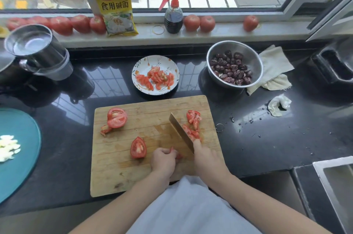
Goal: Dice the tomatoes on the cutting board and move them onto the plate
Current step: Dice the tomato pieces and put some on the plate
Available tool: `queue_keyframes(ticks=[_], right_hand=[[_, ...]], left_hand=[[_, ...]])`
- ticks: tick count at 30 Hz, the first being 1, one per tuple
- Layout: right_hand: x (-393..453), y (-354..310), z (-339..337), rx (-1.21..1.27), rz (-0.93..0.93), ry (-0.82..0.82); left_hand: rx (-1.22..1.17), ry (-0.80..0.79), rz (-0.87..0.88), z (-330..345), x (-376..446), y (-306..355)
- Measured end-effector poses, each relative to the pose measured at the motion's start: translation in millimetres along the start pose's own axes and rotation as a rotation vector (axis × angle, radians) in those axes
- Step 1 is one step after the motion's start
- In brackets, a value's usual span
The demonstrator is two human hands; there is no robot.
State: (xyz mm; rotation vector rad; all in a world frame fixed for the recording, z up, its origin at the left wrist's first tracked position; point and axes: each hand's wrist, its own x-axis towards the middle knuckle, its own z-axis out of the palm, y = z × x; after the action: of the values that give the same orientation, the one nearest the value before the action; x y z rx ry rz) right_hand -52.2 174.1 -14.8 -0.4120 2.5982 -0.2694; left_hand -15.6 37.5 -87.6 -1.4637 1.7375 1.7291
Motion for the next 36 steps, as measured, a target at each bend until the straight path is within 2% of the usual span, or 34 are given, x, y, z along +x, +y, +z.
queue_keyframes(ticks=[4, 12, 17, 20, 23, 27, 28, 32, 36], right_hand=[[-17, 19, -6, 0.019, -0.061, -0.014], [-38, 6, -7, -0.237, -0.206, -0.12], [-38, 5, -7, -0.286, -0.253, 0.023], [-40, 6, -13, -0.319, -0.205, -0.015], [-48, 18, -13, -0.405, -0.241, -0.099], [-49, 18, -11, -0.376, -0.19, -0.169], [-47, 14, -10, -0.384, -0.191, -0.107], [-43, 9, -12, -0.368, -0.232, -0.165], [-36, 5, -3, -0.349, -0.199, -0.092]], left_hand=[[-0.036, -0.028, 0.0, -1, 1, -3], [-0.1, -0.017, -0.029, -2, -1, 0], [-0.103, -0.014, -0.019, 0, -2, 4], [-0.101, -0.003, -0.026, 1, -1, 4], [-0.077, -0.017, -0.016, 2, 9, -5], [-0.086, -0.011, -0.028, 2, 5, -2], [-0.098, -0.007, -0.026, 1, 3, -1], [-0.067, 0.044, -0.019, 0, 2, 1], [-0.074, 0.054, -0.033, -1, 2, 3]])
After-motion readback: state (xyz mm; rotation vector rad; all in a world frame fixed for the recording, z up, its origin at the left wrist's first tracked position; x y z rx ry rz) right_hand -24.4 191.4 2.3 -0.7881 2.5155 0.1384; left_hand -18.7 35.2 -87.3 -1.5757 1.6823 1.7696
